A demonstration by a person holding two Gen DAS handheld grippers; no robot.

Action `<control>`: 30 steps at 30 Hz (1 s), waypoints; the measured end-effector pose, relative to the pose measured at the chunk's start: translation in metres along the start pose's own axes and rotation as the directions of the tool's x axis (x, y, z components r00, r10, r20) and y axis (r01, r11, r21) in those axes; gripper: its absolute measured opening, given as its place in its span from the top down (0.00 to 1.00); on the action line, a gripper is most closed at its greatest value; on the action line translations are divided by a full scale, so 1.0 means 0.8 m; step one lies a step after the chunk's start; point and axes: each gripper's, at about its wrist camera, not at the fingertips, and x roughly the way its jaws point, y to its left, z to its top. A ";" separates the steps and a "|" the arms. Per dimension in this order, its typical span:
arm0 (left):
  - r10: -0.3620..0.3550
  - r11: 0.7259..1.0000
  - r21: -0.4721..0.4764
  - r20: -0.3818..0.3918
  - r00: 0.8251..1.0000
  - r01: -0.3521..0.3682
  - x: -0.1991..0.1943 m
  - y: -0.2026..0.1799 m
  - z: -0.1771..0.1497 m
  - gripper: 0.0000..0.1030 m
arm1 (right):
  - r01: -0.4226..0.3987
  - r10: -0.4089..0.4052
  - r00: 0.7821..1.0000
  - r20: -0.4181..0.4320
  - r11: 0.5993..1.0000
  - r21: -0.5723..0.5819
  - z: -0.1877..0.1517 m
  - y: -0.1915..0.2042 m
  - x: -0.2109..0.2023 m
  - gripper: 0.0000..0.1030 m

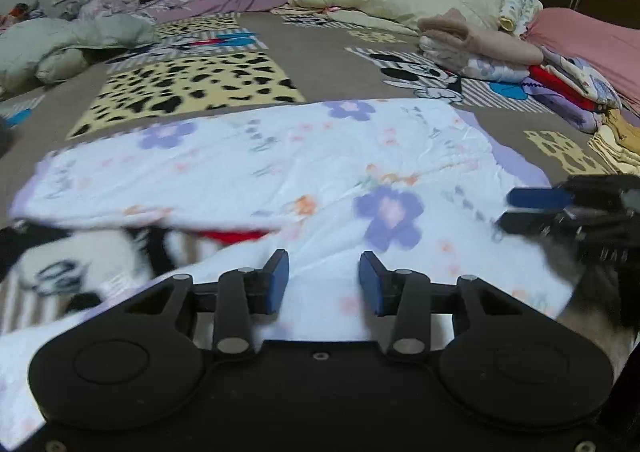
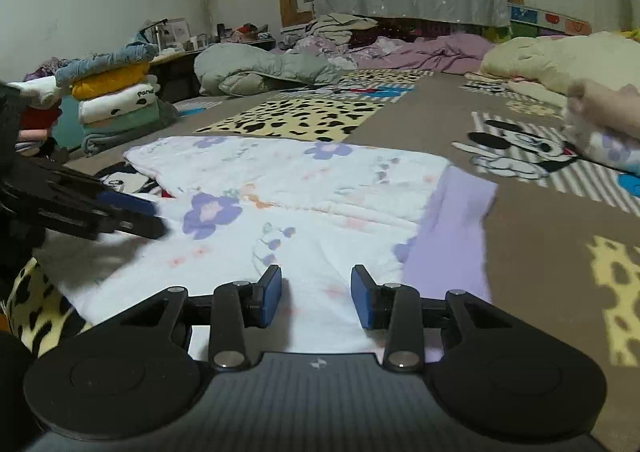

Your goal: Fold clothes

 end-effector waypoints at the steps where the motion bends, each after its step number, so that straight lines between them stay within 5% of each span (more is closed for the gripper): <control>1: 0.010 1.000 -0.015 0.000 1.000 -0.010 -0.009 0.010 -0.005 0.59 | 0.003 -0.003 1.000 0.005 1.000 0.007 0.000 -0.004 -0.005 0.63; 7: 0.106 0.989 -0.099 -0.012 0.994 -0.107 -0.058 0.078 -0.027 0.56 | 0.019 -0.021 0.999 0.037 0.999 0.048 0.000 -0.030 -0.038 0.56; 14: 0.213 0.938 -0.283 0.007 0.977 -0.202 -0.099 0.154 -0.025 0.55 | 0.023 -0.049 0.994 0.095 0.967 0.256 0.013 -0.099 -0.039 0.56; 24: 0.235 0.839 -0.505 0.002 0.972 -0.202 -0.064 0.201 0.043 0.55 | 0.057 -0.082 0.989 0.124 0.981 0.187 0.067 -0.120 0.009 0.56; 30: 0.255 0.831 -0.507 -0.013 0.967 -0.227 -0.027 0.216 0.093 0.55 | 0.064 -0.083 0.992 0.093 0.979 0.191 0.086 -0.150 0.040 0.50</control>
